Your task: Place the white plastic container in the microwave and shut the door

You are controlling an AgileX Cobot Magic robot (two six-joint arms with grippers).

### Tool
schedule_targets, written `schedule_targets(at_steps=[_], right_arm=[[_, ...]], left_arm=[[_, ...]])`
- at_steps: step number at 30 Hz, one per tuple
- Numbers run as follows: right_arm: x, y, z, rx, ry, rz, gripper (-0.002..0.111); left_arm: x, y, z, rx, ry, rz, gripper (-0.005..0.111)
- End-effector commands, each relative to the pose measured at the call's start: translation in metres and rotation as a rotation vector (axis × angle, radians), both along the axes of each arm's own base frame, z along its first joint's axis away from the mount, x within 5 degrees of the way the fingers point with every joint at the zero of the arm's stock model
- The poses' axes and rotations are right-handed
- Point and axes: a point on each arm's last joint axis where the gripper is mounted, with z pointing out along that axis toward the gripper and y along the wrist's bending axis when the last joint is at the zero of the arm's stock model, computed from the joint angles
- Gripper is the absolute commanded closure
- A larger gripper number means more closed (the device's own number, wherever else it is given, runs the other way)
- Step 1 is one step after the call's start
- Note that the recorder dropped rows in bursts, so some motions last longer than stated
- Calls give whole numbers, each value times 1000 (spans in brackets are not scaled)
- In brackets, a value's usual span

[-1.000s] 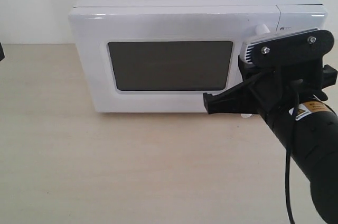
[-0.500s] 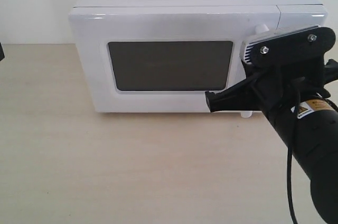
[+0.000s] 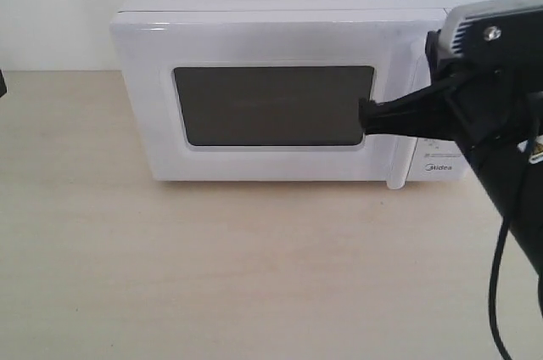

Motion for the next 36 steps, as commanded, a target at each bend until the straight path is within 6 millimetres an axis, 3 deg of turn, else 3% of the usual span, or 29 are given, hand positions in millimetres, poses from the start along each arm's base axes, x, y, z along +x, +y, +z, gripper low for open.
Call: schedule_targets(at_steps=[1,8,16,26,30,36], right_arm=[[-8,-19,15,124,-4,-79,108],[-16,-53,28,293,57,-210,108],[-20,-88,37,251,209,-92,108],[-65,-138,72,257,17,-196,108],[-77,-146,77,246,-30,-236,108],[-77,-140,74,120,7,-175,108]], left_arm=[[-1,1,1,-6,-8,9,102],[-1,1,1,-6,-8,9,102],[-1,1,1,-6,-8,7,102],[-1,1,1,-6,-8,8,102],[-1,1,1,-6,-8,8,102],[-1,1,1,-6,-8,8,102]])
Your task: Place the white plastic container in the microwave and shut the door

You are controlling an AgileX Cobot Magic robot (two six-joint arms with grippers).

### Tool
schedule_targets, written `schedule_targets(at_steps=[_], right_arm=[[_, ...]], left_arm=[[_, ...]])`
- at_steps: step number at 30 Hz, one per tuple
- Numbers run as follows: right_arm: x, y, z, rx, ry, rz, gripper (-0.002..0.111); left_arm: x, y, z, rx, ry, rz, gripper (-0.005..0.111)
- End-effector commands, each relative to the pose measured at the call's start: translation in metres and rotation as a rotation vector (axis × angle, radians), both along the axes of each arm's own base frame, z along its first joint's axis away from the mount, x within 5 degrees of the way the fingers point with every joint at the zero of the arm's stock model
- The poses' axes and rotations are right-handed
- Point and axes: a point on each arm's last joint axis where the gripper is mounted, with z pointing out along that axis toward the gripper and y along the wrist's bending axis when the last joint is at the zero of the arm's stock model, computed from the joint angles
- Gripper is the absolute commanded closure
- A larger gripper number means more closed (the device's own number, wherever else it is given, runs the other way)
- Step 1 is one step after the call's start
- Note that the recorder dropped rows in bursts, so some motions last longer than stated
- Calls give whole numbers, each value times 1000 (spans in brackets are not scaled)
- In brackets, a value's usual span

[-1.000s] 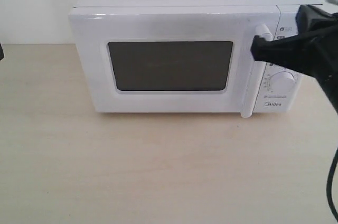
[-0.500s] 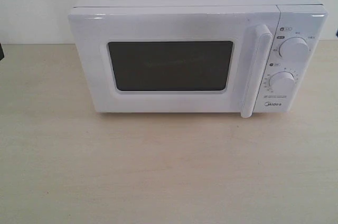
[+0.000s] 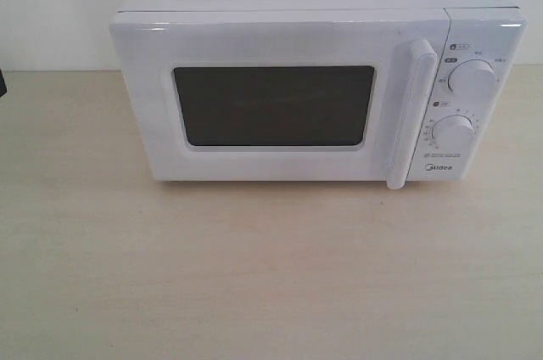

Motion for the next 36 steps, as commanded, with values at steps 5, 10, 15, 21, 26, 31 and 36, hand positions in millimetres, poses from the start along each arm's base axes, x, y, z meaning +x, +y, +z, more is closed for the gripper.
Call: schedule_targets(at_steps=[5,10,15,21,26,31,36], right_arm=[[-1,10,-8,-140,59,101,108],[-11,9,-37,-140,95,100,108],[-22,8,-73,-138,138,103,108],[-26,9,-102,-114,203,111,108],[-26,9,-103,-89,204,119,108],[-26,12,-104,-70,212,154,108],[-32,13,-100,-76,156,159,108]], left_arm=[[-1,1,1,-9,-6,9,102],[-1,1,1,-9,-6,9,102],[-1,1,1,-9,-6,9,102],[-1,1,1,-9,-6,9,102],[-1,1,1,-9,-7,9,102],[-1,1,1,-9,-7,9,102],[-1,1,1,-9,-6,7,102]])
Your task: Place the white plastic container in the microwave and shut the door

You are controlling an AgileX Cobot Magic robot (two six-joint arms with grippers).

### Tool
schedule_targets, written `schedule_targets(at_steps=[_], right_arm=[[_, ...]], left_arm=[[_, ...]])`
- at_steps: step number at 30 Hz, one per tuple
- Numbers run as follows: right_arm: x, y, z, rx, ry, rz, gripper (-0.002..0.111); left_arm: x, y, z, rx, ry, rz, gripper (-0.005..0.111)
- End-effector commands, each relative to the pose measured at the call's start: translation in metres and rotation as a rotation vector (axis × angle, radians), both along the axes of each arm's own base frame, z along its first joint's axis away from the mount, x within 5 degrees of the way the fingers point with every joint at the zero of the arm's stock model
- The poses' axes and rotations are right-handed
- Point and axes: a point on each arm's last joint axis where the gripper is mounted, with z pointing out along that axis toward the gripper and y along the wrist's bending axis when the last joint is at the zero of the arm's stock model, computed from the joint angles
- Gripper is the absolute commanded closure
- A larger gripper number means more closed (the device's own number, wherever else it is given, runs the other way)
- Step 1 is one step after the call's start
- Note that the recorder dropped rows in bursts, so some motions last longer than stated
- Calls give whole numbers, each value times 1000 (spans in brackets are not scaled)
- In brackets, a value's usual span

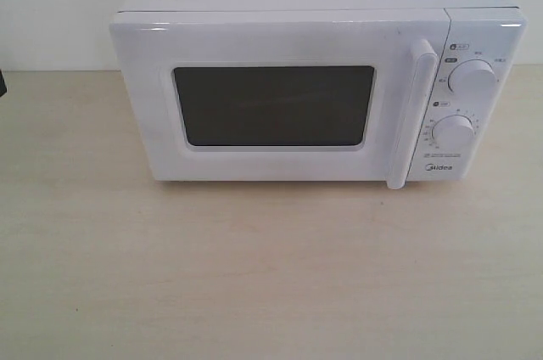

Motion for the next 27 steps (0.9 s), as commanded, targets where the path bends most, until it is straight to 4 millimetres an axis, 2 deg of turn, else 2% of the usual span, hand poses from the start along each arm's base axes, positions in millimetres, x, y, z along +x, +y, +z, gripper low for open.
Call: schedule_targets(at_steps=[1,9,13,27], right_arm=[[-7,0,2,-5,-53,-1,108],[-14,1,-7,-47,-97,19,108],[-17,1,-19,9,-97,19,108],[-23,1,-18,-20,-129,30,108]], left_arm=[[-1,1,1,-9,-6,7,102],[-1,1,1,-9,-6,7,102],[-1,1,1,-9,-6,7,102],[-1,1,1,-9,-7,9,102]])
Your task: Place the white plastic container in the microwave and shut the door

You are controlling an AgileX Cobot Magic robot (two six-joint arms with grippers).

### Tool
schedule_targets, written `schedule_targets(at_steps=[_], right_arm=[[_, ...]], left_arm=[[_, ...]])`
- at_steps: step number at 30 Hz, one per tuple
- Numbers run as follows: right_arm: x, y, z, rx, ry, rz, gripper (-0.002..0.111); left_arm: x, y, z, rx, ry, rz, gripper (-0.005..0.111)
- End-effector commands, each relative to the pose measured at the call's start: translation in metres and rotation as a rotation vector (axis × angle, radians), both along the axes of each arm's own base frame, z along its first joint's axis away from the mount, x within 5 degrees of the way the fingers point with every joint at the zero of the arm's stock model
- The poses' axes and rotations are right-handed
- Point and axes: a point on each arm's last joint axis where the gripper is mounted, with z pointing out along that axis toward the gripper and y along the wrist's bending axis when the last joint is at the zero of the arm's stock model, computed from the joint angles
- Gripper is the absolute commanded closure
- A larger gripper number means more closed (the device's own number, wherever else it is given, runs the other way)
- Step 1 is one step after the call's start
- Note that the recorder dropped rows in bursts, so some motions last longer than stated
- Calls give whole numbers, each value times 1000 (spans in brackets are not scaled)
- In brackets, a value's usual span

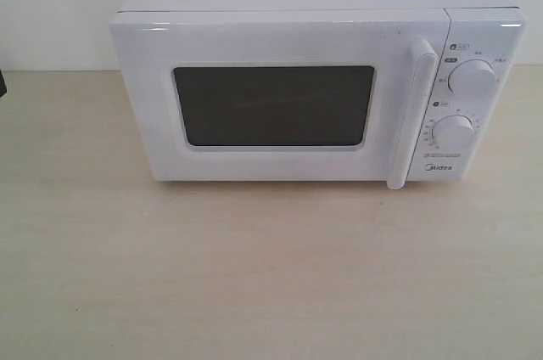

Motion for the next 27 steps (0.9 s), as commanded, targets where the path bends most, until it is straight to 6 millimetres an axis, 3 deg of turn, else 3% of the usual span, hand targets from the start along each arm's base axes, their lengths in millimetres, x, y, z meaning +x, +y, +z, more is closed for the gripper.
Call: schedule_targets(at_steps=[1,12,20,27], right_arm=[[-1,0,-1,-12,7,-7,108],[-1,0,-4,-33,33,-6,108],[-2,1,-22,-56,227,12,108],[-4,1,-27,-85,292,18,108]], left_arm=[[-1,1,1,-9,-7,9,102],[-1,1,1,-9,-5,5,102],[-1,1,1,-9,-5,5,102],[-1,1,1,-9,-5,5,102]])
